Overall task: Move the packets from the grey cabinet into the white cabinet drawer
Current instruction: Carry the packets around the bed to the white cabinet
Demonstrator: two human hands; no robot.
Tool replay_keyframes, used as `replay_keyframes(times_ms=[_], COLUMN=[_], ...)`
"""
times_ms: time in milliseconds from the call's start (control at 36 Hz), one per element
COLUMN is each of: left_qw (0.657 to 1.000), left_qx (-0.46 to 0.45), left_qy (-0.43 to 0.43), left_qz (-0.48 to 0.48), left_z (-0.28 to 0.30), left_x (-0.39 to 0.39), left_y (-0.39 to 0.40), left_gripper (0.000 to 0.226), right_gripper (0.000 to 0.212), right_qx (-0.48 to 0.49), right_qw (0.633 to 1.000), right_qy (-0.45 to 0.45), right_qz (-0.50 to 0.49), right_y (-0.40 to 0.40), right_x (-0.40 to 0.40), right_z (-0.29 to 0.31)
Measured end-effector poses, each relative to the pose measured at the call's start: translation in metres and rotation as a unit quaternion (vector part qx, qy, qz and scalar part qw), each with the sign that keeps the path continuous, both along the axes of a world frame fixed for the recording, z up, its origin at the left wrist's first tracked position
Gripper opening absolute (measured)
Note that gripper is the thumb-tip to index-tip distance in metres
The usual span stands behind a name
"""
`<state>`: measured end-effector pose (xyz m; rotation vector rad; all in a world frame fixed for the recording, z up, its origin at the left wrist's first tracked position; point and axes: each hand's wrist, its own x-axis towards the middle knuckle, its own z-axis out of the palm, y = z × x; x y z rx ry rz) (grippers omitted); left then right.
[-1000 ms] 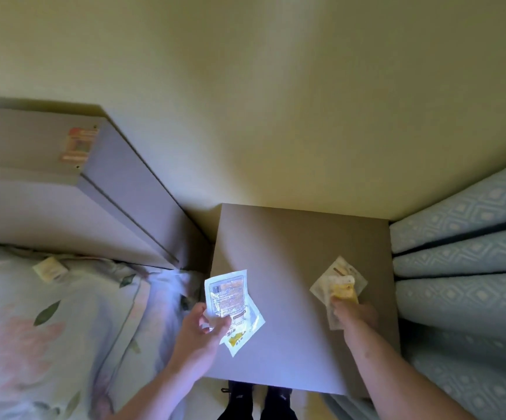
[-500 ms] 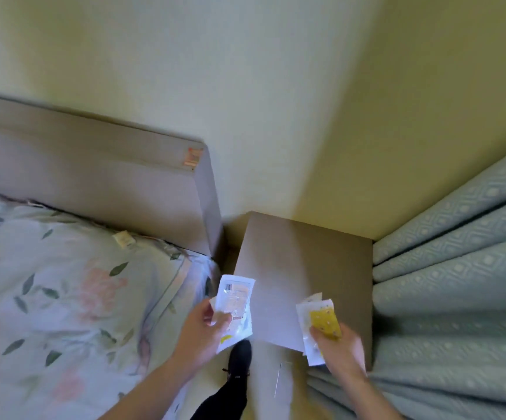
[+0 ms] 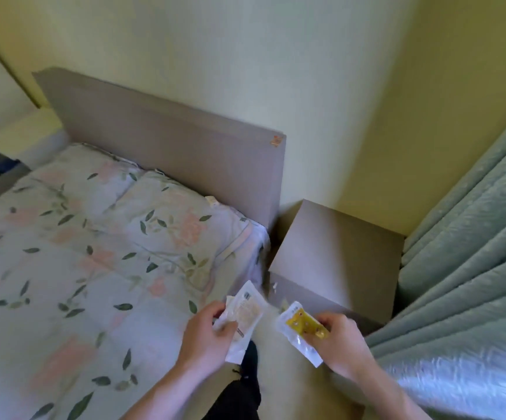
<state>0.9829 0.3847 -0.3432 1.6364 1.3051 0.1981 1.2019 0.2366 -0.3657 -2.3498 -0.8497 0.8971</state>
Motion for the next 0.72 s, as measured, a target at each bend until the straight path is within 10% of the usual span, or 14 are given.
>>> replay_keyframes(times_ms=[722], left_qw=[0.942], left_qx=[0.141], left_qy=[0.079], left_qz=[0.294], left_z=[0.089], left_x=[-0.623], left_y=[-0.183], left_gripper=[0.018], right_gripper=[0.015], right_qx=[0.106], right_qw=[0.913], right_qy=[0.007], right_qz=[0.394], right_y=[0.013], right_x=[-0.555], right_z=[0.11])
